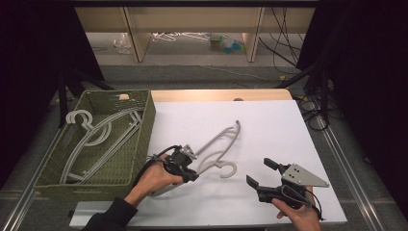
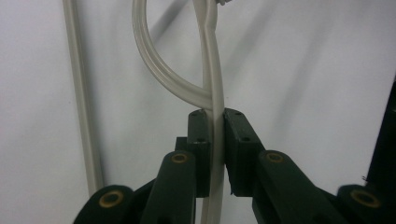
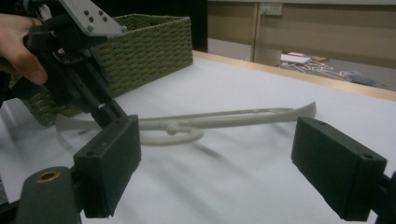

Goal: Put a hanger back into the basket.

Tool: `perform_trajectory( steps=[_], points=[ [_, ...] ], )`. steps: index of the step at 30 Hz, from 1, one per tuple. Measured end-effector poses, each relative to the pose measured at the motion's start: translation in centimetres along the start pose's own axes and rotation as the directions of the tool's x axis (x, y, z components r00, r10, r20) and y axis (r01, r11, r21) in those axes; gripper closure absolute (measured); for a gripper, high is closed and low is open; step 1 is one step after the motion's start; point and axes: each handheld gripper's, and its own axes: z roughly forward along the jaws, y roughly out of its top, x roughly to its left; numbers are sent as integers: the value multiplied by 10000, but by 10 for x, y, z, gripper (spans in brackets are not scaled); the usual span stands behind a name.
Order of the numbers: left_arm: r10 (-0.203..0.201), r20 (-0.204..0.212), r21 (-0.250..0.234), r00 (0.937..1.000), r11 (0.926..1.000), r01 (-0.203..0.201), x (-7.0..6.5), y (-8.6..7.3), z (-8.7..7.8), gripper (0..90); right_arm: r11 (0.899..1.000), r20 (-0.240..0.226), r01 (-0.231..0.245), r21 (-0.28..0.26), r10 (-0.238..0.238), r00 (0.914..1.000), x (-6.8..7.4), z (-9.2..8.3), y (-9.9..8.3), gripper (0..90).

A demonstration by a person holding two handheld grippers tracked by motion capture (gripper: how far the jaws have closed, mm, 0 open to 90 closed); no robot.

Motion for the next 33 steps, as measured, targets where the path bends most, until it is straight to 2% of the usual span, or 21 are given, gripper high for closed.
perform_trajectory(
  steps=[1, 2, 3, 5, 7, 10, 12, 13, 15, 21, 22, 23, 24, 25, 27, 29, 32, 33],
  points=[
    [-106, 110, -154, 9999, 9998, 107, 0, -1, -1, 813, 10000, 0, 0, 0, 0, 10000, 0, 0, 0, 167],
    [-47, 168, -220, 9998, 9997, 51, -1, -1, -4, 813, 9996, -67, 60, 266, -58, 10000, 1, 0, 0, 167],
    [-47, 168, -220, 9998, 9997, 51, -1, -1, -4, 813, 9996, 45, 157, 249, -158, 9999, 1, 1, -1, 170],
    [-84, 318, -352, 9995, 9993, 95, -3, -2, -9, 813, 9988, -219, 278, 404, -269, 9994, 3, 3, -1, 194],
    [-181, 423, -480, 9989, 9986, 201, -4, -3, -10, 813, 9982, -144, 385, 471, -378, 9992, 4, 3, -1, 201],
    [-343, 796, -689, 9962, 9968, 398, -7, -8, -13, 813, 9951, -276, 670, 725, -651, 9975, 8, 8, -2, 233],
    [-310, 760, -717, 9966, 9968, 365, -7, -8, -15, 813, 9939, -271, 777, 780, -758, 9968, 8, 8, -2, 235],
    [-418, 836, -870, 9956, 9950, 491, -9, -10, -15, 813, 9921, -403, 915, 859, -883, 9953, 10, 13, -2, 241],
    [-369, 930, -957, 9950, 9944, 458, -11, -13, -20, 813, 9889, -415, 1078, 1022, -1040, 9937, 11, 14, -2, 254],
    [-449, 1032, -1320, 9936, 9895, 584, -13, -15, -27, 813, 9861, -609, 1435, 835, -1386, 9885, 14, 19, -1, 271],
    [-578, 929, -1370, 9940, 9881, 703, -9, -17, -29, 813, 9851, -652, 1459, 909, -1403, 9880, 14, 19, -1, 272],
    [-768, 960, -1440, 9924, 9855, 902, -8, -18, -29, 812, 9869, -630, 1375, 846, -1324, 9892, 14, 19, -1, 271],
    [-770, 967, -1418, 9923, 9858, 903, -7, -20, -29, 812, 9873, -641, 1348, 841, -1297, 9895, 14, 19, -1, 271],
    [-911, 1200, -1618, 9886, 9807, 1100, -4, -22, -29, 812, 9880, -655, 1264, 891, -1208, 9905, 14, 18, -1, 271],
    [-1071, 1129, -1669, 9878, 9780, 1251, -4, -23, -30, 812, 9891, -677, 1110, 972, -1047, 9922, 13, 17, -1, 269],
    [-1055, 1094, -1667, 9884, 9783, 1229, -4, -23, -30, 812, 9892, -676, 1099, 974, -1036, 9923, 13, 17, -1, 267],
    [-990, 706, -1517, 9926, 9824, 1088, -6, -21, -32, 810, 9895, -702, 1083, 958, -1018, 9923, 14, 17, -1, 261],
    [-990, 706, -1517, 9926, 9824, 1088, -6, -21, -32, 808, 9901, -693, 1058, 928, -996, 9926, 14, 17, -1, 260]
  ],
)
